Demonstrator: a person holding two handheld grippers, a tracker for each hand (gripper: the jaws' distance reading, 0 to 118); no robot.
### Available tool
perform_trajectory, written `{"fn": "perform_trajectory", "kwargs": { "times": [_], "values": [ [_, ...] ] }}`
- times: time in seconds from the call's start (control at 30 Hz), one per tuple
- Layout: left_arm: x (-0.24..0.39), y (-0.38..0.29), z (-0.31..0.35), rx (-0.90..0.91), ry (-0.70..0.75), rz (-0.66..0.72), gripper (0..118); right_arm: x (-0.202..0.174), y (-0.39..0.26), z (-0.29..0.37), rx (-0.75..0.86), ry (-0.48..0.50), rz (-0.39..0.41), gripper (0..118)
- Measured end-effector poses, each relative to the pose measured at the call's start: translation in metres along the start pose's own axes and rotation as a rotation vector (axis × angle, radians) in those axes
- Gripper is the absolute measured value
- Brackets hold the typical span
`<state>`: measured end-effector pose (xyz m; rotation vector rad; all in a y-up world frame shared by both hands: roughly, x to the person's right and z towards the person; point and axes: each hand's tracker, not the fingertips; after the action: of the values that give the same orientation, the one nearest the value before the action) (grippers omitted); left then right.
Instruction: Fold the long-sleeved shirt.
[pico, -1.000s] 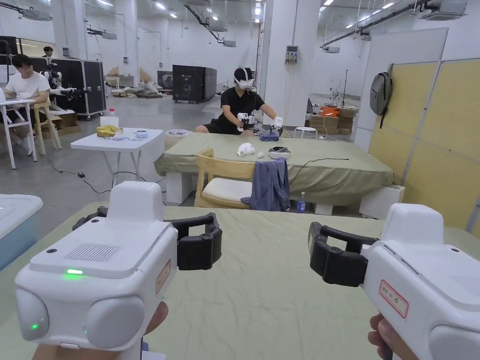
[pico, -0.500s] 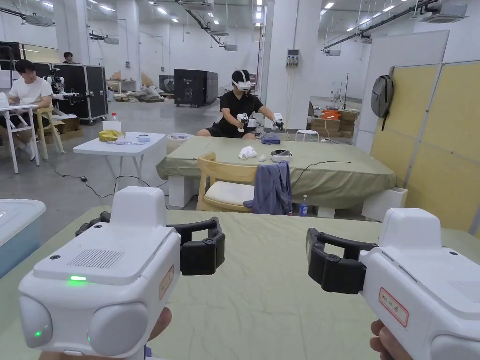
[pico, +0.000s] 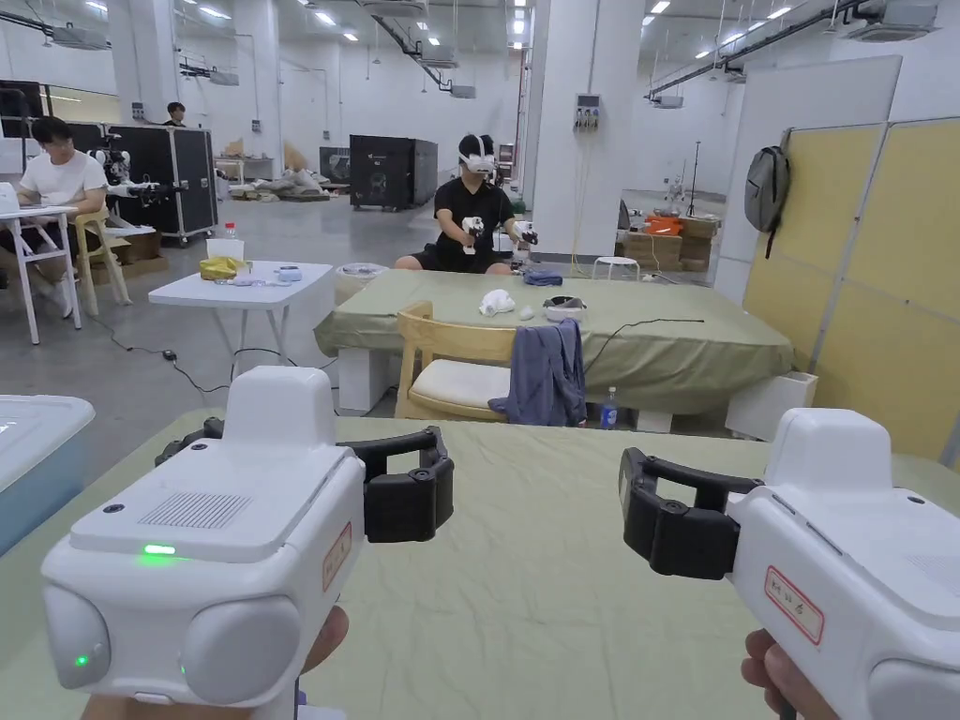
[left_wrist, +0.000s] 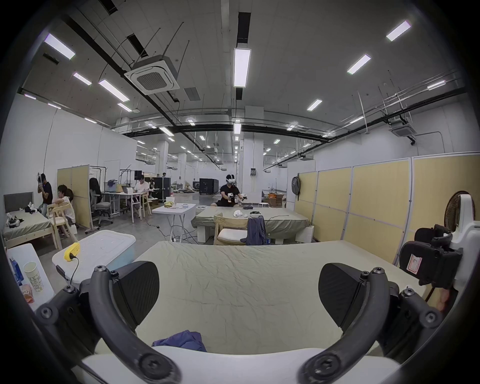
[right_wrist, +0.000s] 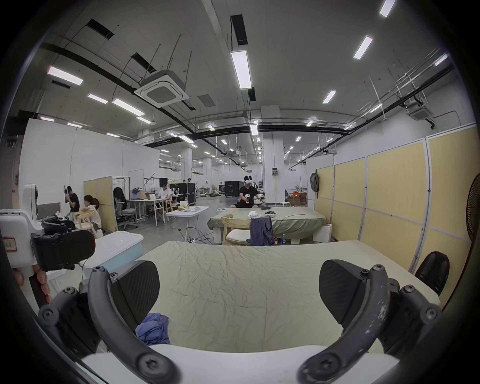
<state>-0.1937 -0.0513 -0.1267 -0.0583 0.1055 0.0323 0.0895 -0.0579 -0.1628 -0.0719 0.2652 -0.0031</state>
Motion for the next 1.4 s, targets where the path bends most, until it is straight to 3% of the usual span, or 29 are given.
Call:
{"fn": "perform_trajectory", "kwargs": {
  "times": [0.93, 1.4],
  "values": [
    [-0.0028, 0.0012, 0.0038, 0.046, 0.011, 0.009, 118, -0.0016, 0.0022, 0.0048, 0.082, -0.01, -0.026, 118],
    [-0.0025, 0.0016, 0.0038, 0.048, 0.008, -0.001, 118, -0.0029, 0.0025, 0.002, 0.044, 0.005, -0.04, 118]
  ]
}}
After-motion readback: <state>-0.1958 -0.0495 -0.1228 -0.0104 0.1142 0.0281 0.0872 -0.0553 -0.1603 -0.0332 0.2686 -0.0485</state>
